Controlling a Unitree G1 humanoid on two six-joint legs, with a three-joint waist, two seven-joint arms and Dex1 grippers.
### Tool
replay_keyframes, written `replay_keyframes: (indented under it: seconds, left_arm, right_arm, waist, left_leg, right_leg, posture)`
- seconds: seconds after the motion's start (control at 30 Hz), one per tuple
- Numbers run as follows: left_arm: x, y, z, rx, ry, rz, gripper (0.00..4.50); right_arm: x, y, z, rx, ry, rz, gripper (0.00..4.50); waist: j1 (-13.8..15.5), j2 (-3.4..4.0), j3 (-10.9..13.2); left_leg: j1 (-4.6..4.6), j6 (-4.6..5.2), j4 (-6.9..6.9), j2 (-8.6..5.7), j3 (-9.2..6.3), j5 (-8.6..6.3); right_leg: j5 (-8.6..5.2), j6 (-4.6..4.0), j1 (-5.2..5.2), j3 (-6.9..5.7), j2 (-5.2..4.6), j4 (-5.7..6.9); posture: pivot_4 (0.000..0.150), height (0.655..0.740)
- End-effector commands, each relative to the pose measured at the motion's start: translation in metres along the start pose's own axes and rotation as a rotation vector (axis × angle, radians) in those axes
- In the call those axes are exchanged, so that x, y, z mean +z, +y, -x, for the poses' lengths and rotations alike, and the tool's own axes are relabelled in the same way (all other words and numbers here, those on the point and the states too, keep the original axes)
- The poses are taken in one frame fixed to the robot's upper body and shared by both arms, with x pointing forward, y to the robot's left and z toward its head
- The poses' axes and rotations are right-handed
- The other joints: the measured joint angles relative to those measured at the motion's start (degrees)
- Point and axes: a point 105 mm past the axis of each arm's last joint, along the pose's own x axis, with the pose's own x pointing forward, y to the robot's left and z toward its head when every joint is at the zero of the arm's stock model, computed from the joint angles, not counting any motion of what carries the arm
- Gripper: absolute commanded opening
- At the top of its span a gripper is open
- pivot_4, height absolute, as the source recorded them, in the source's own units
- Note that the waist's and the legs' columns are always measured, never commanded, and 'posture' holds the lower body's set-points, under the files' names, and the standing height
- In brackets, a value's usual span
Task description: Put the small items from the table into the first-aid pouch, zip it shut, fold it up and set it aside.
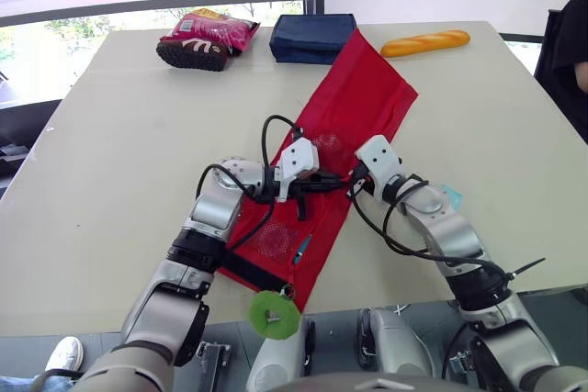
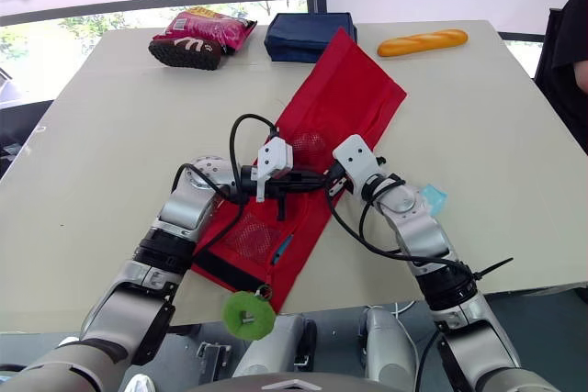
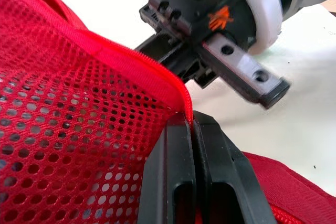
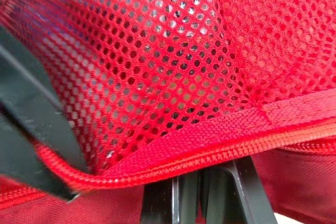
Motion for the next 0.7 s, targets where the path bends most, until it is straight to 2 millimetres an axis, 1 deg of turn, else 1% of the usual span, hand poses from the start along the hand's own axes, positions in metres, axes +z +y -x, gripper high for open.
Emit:
replay_keyframes:
  seconds: [0.03, 0.17, 0.3, 0.4, 0.47, 0.57, 0.7]
  left_arm:
    - [0.008, -0.005, -0.005, -0.040, -0.011, -0.032, 0.00]
    - [0.007, -0.006, -0.005, -0.043, -0.008, -0.031, 0.00]
    - [0.005, -0.006, -0.003, -0.047, 0.001, -0.030, 0.00]
    - [0.002, -0.004, -0.001, -0.045, 0.009, -0.029, 0.00]
    - [0.001, -0.003, 0.000, -0.044, 0.012, -0.029, 0.00]
    - [-0.003, 0.003, 0.003, -0.033, 0.027, -0.031, 0.00]
    - [-0.011, 0.007, 0.010, -0.043, 0.066, -0.055, 0.00]
  right_arm:
    - [0.038, 0.004, 0.011, 0.028, -0.160, 0.029, 0.03]
    - [0.033, 0.011, 0.019, 0.074, -0.145, 0.010, 0.03]
    - [0.024, 0.016, 0.034, 0.107, -0.110, -0.010, 0.03]
    - [0.018, 0.015, 0.045, 0.117, -0.081, -0.018, 0.03]
    - [0.015, 0.015, 0.049, 0.123, -0.067, -0.021, 0.03]
    - [0.007, 0.008, 0.059, 0.105, -0.043, -0.034, 0.03]
    - [0.011, 0.005, 0.072, 0.099, -0.093, -0.074, 0.03]
  waist:
    - [0.0, 0.00, 0.0]
    - [0.0, 0.00, 0.0]
    - [0.0, 0.00, 0.0]
    - [0.0, 0.00, 0.0]
    - [0.1, 0.00, 0.0]
    - [0.1, 0.00, 0.0]
    - [0.2, -0.01, 0.0]
  left_leg:
    - [0.00, 0.00, 0.00, 0.00, 0.00, 0.00]
    - [0.00, 0.00, 0.00, 0.00, 0.02, 0.00]
    - [0.00, 0.01, 0.00, 0.00, 0.01, 0.00]
    - [0.00, 0.01, 0.00, 0.00, 0.03, -0.01]
    - [0.01, 0.01, 0.00, 0.00, 0.03, -0.01]
    - [0.01, 0.02, 0.00, 0.03, 0.03, -0.01]
    - [0.01, 0.02, 0.00, 0.03, 0.04, -0.01]
  right_leg:
    - [0.00, 0.00, 0.00, 0.01, 0.00, 0.00]
    - [0.00, 0.00, 0.00, 0.02, 0.00, 0.01]
    - [0.00, 0.00, 0.00, 0.01, 0.01, 0.01]
    - [0.00, 0.00, 0.00, 0.02, 0.02, 0.01]
    - [0.00, 0.01, 0.01, 0.02, 0.02, 0.01]
    - [-0.01, 0.01, 0.00, 0.02, 0.04, 0.01]
    - [-0.01, 0.01, 0.01, 0.01, 0.04, 0.01]
  posture:
    - [0.150, 0.7397]
    - [0.150, 0.7397]
    - [0.150, 0.7397]
    - [0.150, 0.7397]
    - [0.150, 0.7397]
    - [0.150, 0.7397]
    - [0.150, 0.7397]
